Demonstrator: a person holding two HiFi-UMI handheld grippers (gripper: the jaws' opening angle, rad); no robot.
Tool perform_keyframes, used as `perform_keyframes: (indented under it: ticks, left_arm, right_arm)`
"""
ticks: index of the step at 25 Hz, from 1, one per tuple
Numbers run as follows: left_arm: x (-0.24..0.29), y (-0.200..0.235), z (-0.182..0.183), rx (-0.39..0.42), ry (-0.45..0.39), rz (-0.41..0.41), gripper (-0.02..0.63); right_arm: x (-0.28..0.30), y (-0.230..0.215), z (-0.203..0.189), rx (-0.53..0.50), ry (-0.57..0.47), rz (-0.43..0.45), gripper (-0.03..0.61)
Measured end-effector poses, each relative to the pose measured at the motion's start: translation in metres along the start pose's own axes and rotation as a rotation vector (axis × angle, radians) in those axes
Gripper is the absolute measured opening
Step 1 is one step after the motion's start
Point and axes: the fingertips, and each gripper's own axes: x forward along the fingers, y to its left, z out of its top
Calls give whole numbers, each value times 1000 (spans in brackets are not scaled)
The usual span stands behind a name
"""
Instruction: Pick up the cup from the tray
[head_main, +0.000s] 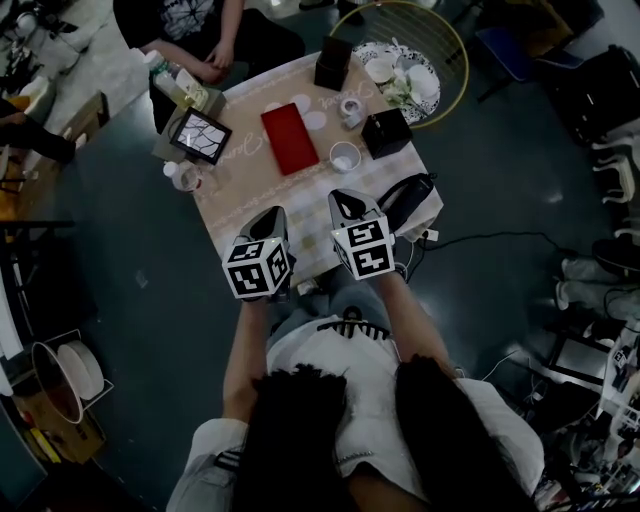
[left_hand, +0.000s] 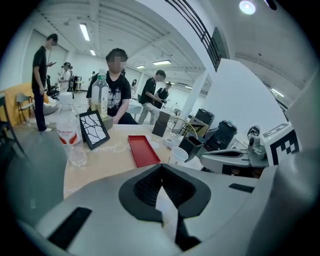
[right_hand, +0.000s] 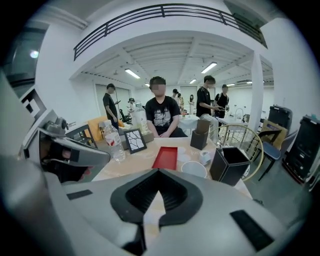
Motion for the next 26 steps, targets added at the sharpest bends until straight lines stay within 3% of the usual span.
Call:
perform_keyframes:
  ticks: [4, 11, 26]
  left_arm:
    - [-7, -3, -3, 49, -7, -2, 6]
    - [-21, -12, -10, 18, -26, -38, 6]
    - [-41, -29, -9, 110, -58, -65, 8]
  right_arm:
    - [-8, 8, 1, -26, -8, -21, 6]
    - [-20, 23, -6, -50, -8, -31, 6]
    - [-43, 30, -7, -64, -25, -74, 6]
